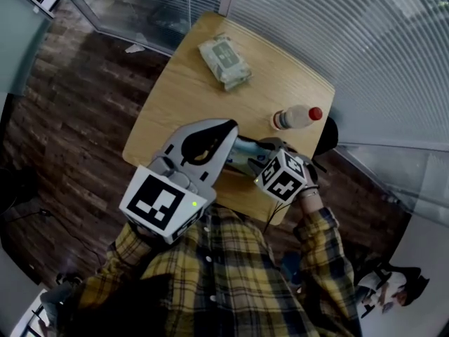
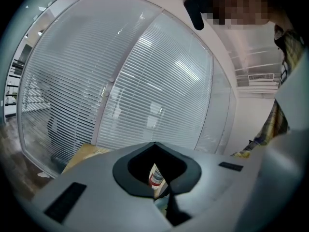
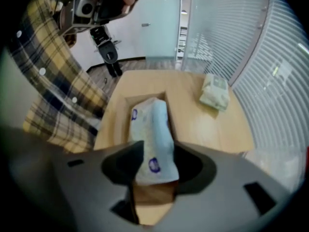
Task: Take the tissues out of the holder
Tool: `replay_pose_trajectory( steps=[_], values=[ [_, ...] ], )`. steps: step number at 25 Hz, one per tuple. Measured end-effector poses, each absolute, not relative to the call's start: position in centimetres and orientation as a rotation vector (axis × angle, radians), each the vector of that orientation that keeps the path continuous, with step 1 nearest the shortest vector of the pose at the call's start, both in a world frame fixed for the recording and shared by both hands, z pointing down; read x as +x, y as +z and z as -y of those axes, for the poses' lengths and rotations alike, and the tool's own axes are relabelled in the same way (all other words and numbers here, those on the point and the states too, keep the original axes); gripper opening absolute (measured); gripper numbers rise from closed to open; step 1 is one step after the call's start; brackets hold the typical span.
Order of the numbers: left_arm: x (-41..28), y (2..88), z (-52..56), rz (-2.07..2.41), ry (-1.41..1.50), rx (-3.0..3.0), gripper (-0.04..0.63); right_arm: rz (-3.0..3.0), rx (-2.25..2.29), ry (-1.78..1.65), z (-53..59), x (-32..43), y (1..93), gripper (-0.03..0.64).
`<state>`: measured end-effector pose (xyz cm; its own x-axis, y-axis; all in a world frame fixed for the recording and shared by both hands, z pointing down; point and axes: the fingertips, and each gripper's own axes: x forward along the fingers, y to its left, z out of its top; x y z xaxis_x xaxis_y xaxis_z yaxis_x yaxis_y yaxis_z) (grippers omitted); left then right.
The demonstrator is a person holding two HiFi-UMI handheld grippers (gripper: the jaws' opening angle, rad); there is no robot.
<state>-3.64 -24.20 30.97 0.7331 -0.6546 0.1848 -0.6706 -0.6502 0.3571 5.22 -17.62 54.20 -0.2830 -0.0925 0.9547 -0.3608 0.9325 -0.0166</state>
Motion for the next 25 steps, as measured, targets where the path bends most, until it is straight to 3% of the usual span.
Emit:
replay_pose_trajectory(
  steps=[17,20,25],
  values=[
    [-4.5,31.8,25.7,1.044,0.076,2.514,0.008,1.769,0.279,0.274,16.9,5.6,58.0,0.17],
    [-4.4,31.8,25.6,1.034,0.061,2.513,0.008,1.773,0.304,0.258,17.3,5.9,57.9,0.078],
    [-4.3,31.5,25.8,1.026,0.054,2.548,0.008,1.776,0.306,0.267,17.2,6.1,57.5,0.061]
  ],
)
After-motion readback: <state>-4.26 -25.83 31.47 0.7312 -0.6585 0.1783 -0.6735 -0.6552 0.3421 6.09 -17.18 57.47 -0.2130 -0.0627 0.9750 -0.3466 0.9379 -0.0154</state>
